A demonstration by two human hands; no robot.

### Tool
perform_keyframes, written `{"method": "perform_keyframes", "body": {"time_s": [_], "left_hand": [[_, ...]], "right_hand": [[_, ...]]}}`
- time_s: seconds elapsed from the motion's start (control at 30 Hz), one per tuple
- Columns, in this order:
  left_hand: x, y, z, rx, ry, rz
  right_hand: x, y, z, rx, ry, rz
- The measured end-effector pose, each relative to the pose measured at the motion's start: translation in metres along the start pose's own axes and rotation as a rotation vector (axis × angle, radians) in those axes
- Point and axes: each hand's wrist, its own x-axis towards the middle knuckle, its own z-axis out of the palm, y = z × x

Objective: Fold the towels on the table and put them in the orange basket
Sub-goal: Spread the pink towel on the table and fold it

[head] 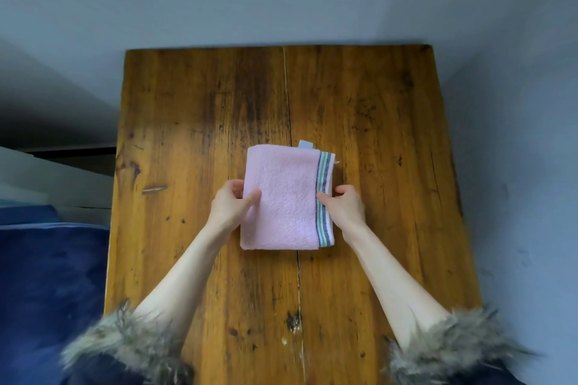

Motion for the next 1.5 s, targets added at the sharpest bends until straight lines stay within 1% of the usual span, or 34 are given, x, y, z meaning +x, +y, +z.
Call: {"method": "perform_keyframes", "body": {"time_s": [0.17,0.33,0.43,0.53,0.63,0.83,0.97,1.17,1.3,1.5], "left_hand": [[0.003,0.005,-0.010,-0.087,-0.186,-0.139],[-0.010,0.000,-0.021,-0.209,-0.309,-0.246],[-0.024,-0.009,-0.028,-0.288,-0.323,-0.250],[-0.040,-0.021,-0.038,-0.356,-0.312,-0.245],[-0.061,-0.032,-0.053,-0.409,-0.291,-0.222],[-0.116,-0.063,-0.101,-0.535,-0.161,-0.204],[-0.153,-0.098,-0.145,-0.632,-0.003,-0.194],[-0.224,-0.175,-0.228,-0.767,0.175,-0.157],[-0.275,-0.241,-0.281,-0.884,0.280,-0.173],[-0.339,-0.331,-0.351,-0.967,0.416,-0.183]], "right_hand": [[0.000,-0.004,-0.005,0.086,-0.155,0.062],[-0.014,-0.001,-0.016,0.155,-0.234,-0.056],[-0.024,0.001,-0.024,0.192,-0.335,-0.128],[-0.034,-0.002,-0.027,0.182,-0.438,-0.128],[-0.050,-0.012,-0.025,0.163,-0.507,-0.138],[-0.102,-0.045,0.007,-0.017,-0.617,-0.248],[-0.143,-0.069,0.054,-0.140,-0.696,-0.309],[-0.227,-0.090,0.158,-0.284,-0.808,-0.393],[-0.293,-0.088,0.233,-0.350,-0.873,-0.444],[-0.385,-0.079,0.343,-0.458,-0.953,-0.458]]}}
